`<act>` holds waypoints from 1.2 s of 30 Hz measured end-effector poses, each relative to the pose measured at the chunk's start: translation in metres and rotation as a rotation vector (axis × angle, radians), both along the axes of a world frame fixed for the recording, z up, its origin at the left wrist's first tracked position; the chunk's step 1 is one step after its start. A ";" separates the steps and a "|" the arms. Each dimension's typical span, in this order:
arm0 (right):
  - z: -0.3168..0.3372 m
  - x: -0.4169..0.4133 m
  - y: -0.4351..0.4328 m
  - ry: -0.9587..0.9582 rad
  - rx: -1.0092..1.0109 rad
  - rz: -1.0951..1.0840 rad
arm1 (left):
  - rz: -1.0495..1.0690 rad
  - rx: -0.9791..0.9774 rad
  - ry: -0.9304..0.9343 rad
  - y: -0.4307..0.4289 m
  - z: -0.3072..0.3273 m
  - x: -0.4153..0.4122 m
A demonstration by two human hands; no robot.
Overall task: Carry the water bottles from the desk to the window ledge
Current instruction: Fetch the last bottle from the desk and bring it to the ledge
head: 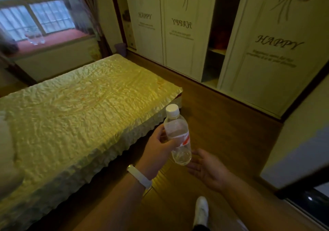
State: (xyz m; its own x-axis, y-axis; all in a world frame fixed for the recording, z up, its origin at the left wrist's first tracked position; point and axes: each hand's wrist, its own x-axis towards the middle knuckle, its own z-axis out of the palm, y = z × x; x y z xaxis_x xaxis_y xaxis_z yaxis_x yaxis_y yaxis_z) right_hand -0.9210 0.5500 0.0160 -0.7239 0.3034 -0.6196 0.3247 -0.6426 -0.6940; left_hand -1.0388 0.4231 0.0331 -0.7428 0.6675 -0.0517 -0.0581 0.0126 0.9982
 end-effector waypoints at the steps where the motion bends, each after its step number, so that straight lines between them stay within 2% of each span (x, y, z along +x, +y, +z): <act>1: -0.002 -0.010 0.013 0.010 -0.002 -0.001 | -0.002 -0.006 -0.006 0.013 0.000 -0.011; 9: -0.002 -0.090 0.143 0.037 -0.046 -0.038 | -0.045 -0.055 0.006 0.150 0.019 -0.089; 16: 0.013 -0.145 0.261 0.051 -0.005 -0.098 | -0.096 -0.054 0.026 0.271 0.047 -0.145; 26: 0.004 -0.242 0.361 0.007 -0.019 -0.149 | -0.150 -0.072 0.037 0.378 0.041 -0.249; 36: -0.012 -0.399 0.438 -0.036 0.008 -0.254 | -0.248 -0.025 -0.037 0.469 0.018 -0.420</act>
